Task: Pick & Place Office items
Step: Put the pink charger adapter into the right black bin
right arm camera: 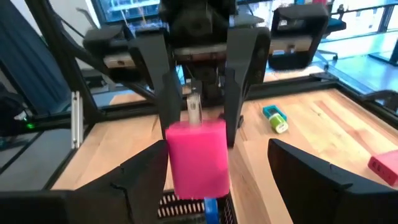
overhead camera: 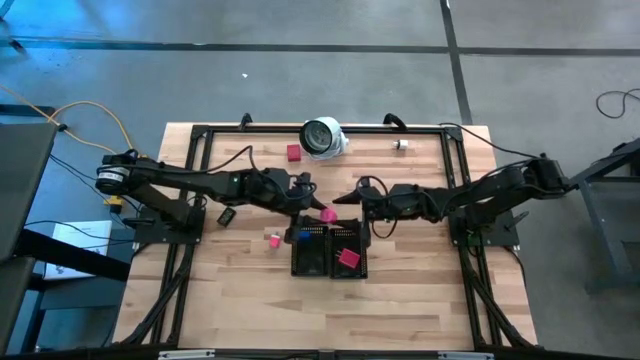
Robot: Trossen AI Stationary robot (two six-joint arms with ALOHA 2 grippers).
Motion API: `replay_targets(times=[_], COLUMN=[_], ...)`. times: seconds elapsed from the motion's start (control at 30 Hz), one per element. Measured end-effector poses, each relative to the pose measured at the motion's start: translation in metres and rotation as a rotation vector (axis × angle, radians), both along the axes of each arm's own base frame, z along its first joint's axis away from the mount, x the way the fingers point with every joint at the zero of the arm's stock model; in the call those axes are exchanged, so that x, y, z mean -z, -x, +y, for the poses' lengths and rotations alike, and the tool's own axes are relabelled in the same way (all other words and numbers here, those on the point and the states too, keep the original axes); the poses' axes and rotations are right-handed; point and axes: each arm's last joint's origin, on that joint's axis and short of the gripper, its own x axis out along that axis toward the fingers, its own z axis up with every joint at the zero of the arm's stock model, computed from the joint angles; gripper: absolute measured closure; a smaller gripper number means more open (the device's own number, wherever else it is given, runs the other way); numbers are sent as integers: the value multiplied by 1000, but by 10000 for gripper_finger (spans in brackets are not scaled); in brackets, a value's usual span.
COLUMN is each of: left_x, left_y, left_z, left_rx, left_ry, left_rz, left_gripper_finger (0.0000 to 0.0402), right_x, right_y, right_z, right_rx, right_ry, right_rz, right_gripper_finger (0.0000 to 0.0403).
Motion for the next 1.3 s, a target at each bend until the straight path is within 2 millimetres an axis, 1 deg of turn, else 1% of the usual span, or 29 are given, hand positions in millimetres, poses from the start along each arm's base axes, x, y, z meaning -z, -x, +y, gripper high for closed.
replay_targets(times=[0.47,0.63,1.03,1.17,1.3], left_x=[-1,-3,-6,-1,1], left_y=[0,-1,-2,-4,-9], left_z=[1,1,1,3,3], left_rx=[18,29,26,20,17], left_ry=[9,5,12,28,27], left_rz=[-7,-18,-40,-13,-27], left_gripper_finger=[260,260,260,260,260], right_x=[0,-1,6,8,3], right_y=[0,0,-10,-11,-12], right_z=[0,-3,-5,-6,-7], right_rx=[-10,-30,-50,-54,-49], right_ry=[-3,-25,-36,-38,-40], right_rz=[-3,-6,-22,-9,-34], right_gripper_finger=[141,141,141,141,141])
